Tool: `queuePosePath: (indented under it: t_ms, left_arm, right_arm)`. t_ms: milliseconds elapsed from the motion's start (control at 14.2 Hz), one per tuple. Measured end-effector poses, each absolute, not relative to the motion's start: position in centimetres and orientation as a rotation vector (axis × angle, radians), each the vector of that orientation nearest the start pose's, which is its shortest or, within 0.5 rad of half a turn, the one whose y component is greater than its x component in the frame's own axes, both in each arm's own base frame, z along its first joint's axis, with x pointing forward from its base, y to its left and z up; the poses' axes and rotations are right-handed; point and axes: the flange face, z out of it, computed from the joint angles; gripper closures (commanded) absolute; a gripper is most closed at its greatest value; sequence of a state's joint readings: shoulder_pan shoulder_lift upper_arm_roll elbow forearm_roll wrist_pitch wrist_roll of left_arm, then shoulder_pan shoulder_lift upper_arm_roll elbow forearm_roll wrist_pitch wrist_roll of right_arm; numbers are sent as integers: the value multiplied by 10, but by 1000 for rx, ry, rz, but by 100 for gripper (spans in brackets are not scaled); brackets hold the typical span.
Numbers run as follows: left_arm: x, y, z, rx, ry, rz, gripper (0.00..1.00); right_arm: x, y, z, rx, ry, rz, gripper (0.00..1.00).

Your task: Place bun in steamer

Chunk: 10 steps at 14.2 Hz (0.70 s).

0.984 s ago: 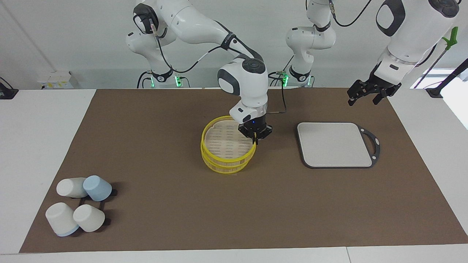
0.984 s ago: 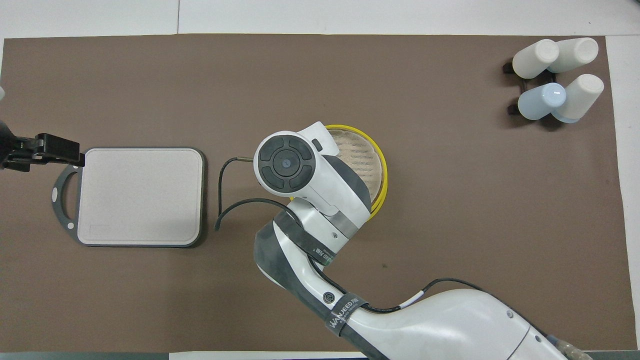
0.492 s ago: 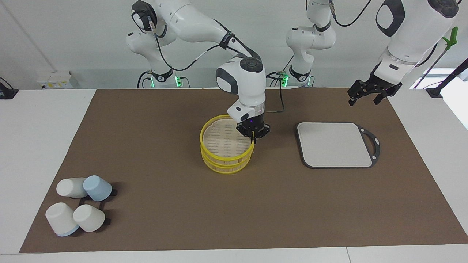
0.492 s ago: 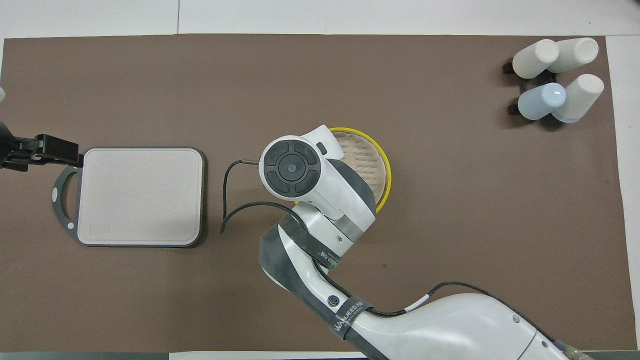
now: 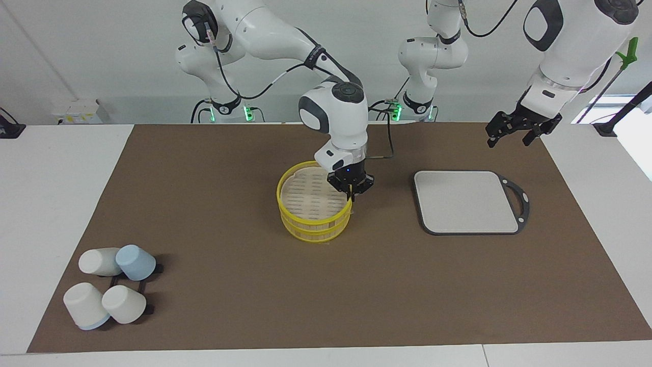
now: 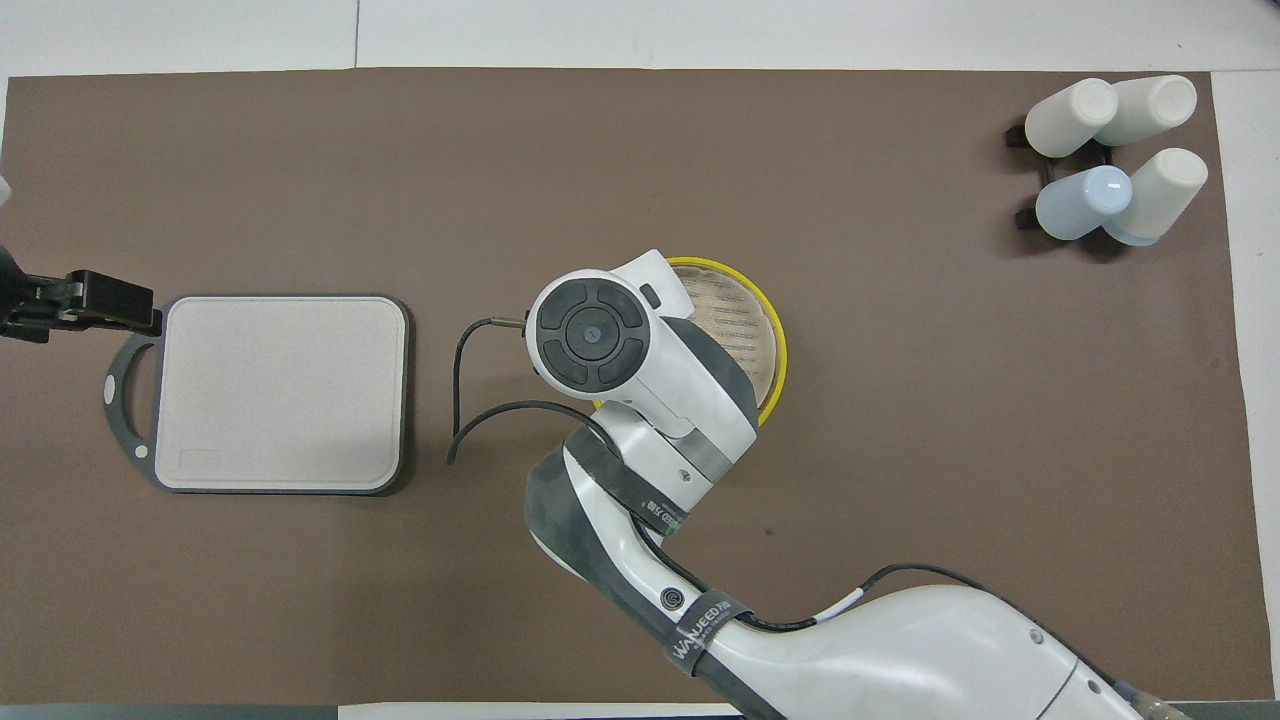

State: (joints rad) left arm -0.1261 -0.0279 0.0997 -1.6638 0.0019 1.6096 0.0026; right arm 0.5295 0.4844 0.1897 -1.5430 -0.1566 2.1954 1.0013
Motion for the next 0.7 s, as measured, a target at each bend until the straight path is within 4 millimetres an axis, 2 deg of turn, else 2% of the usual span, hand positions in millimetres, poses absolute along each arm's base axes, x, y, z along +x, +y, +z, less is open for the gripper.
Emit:
queuePosePath:
  t_ms: [141,211,492,562,632,703]
  left_arm:
    - [547,-14,599,-3141,46,42,0]
    - [547,-14,599,-3141,47,42,0]
    - [547,-15,599,-3141,50,40,0]
    - [547,-15,599,-3141,50,40,0]
    - [547,-15,599,-3141,50,40,0]
    - [547,-15,599,-3141,50,40,0]
  right_arm:
    - [547,445,393,-3007,350,-236,49]
    - [547,445,391,-3009,350,-233,43]
    - [548,446,398,-3000,349,-246,36]
    - [551,445,406,-2992,355,-258,27]
    - [555,443,417,-2988,366,-268,9]
    - [560,438,429,-2987,379,-276,0]
